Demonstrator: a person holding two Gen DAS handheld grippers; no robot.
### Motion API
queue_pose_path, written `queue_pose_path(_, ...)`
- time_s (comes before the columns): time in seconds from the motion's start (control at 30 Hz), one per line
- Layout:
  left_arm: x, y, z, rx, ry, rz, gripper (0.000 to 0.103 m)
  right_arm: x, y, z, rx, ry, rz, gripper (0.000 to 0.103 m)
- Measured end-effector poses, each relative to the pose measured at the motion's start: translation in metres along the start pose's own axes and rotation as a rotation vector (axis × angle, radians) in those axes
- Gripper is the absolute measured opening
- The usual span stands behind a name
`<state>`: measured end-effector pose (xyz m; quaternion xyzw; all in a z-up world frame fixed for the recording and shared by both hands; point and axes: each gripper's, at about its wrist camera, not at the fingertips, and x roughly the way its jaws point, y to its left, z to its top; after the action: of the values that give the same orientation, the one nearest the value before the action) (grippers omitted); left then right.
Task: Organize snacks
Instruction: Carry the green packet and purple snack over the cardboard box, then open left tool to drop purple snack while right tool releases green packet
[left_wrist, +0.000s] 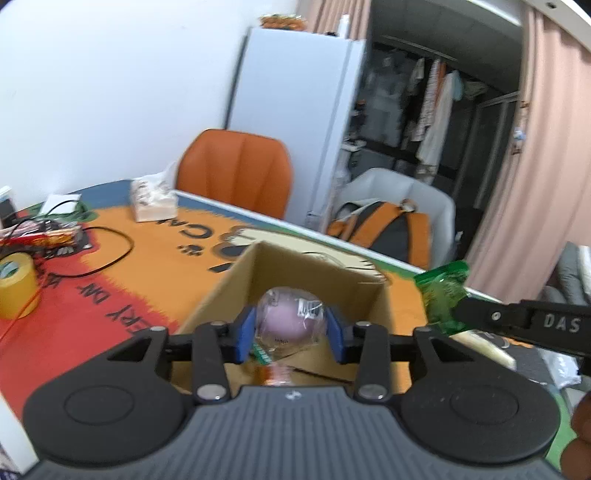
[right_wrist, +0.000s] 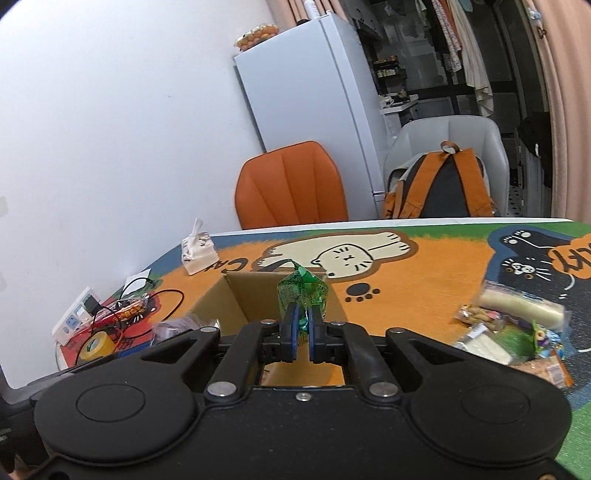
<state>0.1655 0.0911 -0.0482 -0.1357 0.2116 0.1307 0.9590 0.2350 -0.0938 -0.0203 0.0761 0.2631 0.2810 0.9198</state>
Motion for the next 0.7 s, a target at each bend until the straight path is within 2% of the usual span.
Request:
queue_pose_path(0.1, -0.001, 0.004, 0.0, -0.008, -0.001, -0.009, 0.056, 0.006, 0.005, 0.0, -0.006, 0.007, 0.013, 0.007)
queue_pose_path(0.27, -0.009, 0.012, -0.001, -0.026, 0.003, 0.005, 0.063, 0.014, 0.017, 0.0, -0.022, 0.019, 0.037, 0.007)
queue_pose_path(0.4, -0.017, 0.018, -0.001, -0.021, 0.002, 0.01, 0.073, 0.021, 0.027, 0.0, -0.032, 0.03, 0.058, 0.007)
queue_pose_path(0.6, -0.021, 0.035, 0.003, -0.046, 0.002, 0.031, 0.075, 0.03, 0.042, 0.003, -0.033, 0.042, 0.097, 0.007)
queue_pose_path(0.7, -0.021, 0.043, 0.004, -0.061, 0.009, 0.046, 0.079, 0.035, 0.047, 0.004, -0.033, 0.046, 0.118, 0.014)
